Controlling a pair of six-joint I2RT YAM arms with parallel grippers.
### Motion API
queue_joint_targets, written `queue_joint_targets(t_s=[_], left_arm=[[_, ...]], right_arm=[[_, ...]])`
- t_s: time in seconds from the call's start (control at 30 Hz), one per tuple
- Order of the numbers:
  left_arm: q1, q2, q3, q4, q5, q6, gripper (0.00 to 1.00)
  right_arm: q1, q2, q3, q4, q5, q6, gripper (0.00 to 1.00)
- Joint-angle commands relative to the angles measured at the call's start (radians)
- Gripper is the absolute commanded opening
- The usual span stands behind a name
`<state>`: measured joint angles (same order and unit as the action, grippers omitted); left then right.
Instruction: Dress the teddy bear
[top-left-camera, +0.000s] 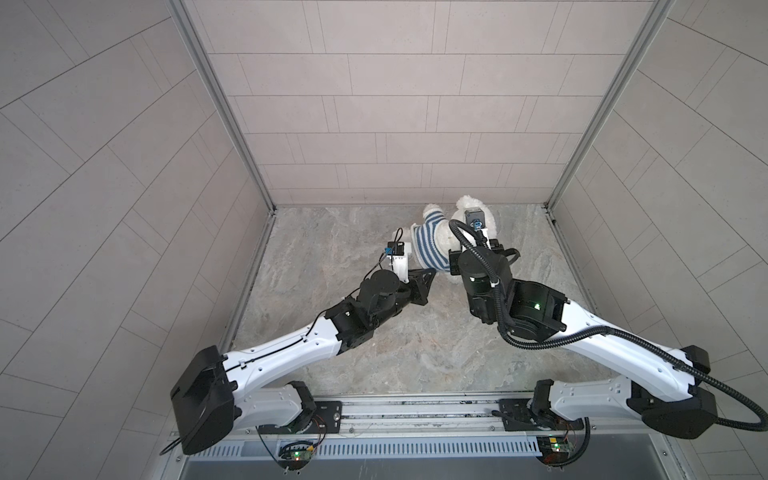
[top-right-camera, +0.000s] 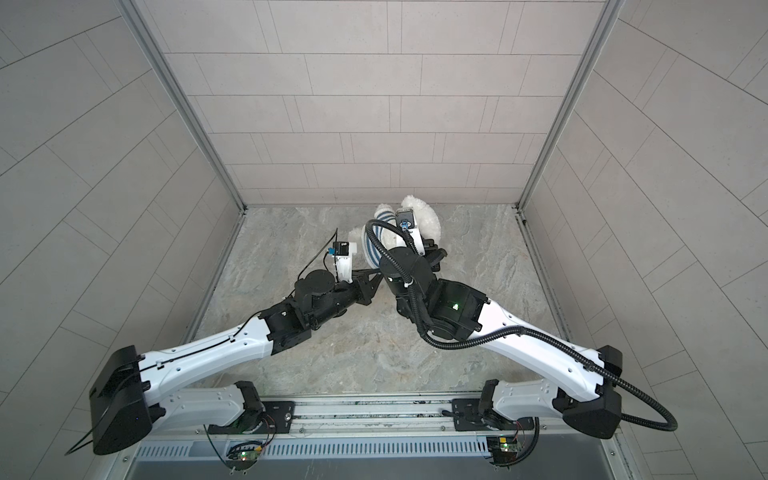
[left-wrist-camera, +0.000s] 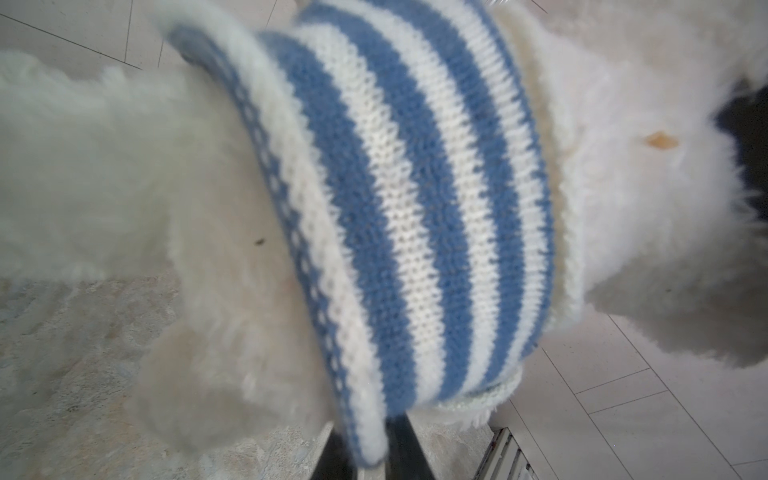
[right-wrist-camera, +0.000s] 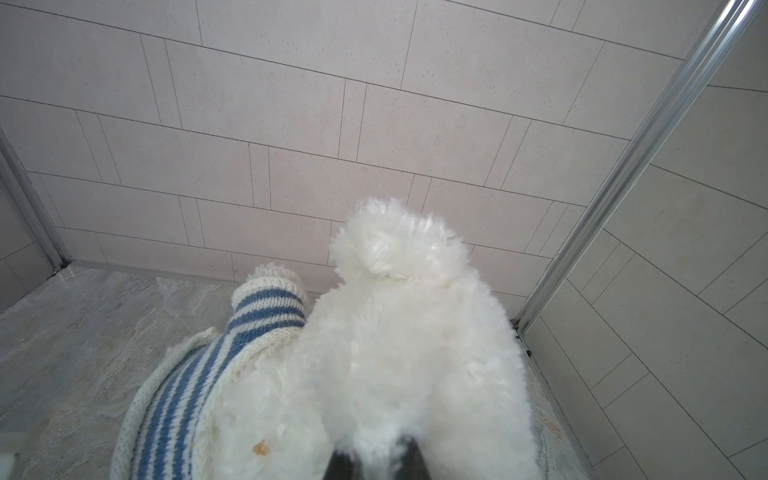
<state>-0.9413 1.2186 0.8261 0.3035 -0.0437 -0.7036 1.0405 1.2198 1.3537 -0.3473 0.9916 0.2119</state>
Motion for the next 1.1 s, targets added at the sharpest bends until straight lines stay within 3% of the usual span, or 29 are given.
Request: queue_joint_targets(t_s=[0.0, 0.33, 0.73, 1.07], left_arm=[[-0.006, -0.023, -0.012, 0.02, 0.004, 0.01, 0.11], [-0.005, -0.091, -0.067, -0.013, -0.007, 0.039, 0.01], [0.01, -0.143, -0.127, -0.049, -0.051, 0.025, 0.0], [0.12, -0.155, -0.17, -0.035, -0.007, -0.046, 0.0]], right_arm=[[0.002, -0.022, 0.03, 0.031, 0.024, 0.004, 0.0], [0.004, -0.029, 0.019, 0.032, 0.025, 0.001, 0.0], [0.004, -0.051, 0.019, 0.015, 0.009, -0.008, 0.0], [0.008, -0.09, 0.015, 0.042, -0.021, -0.064, 0.0]])
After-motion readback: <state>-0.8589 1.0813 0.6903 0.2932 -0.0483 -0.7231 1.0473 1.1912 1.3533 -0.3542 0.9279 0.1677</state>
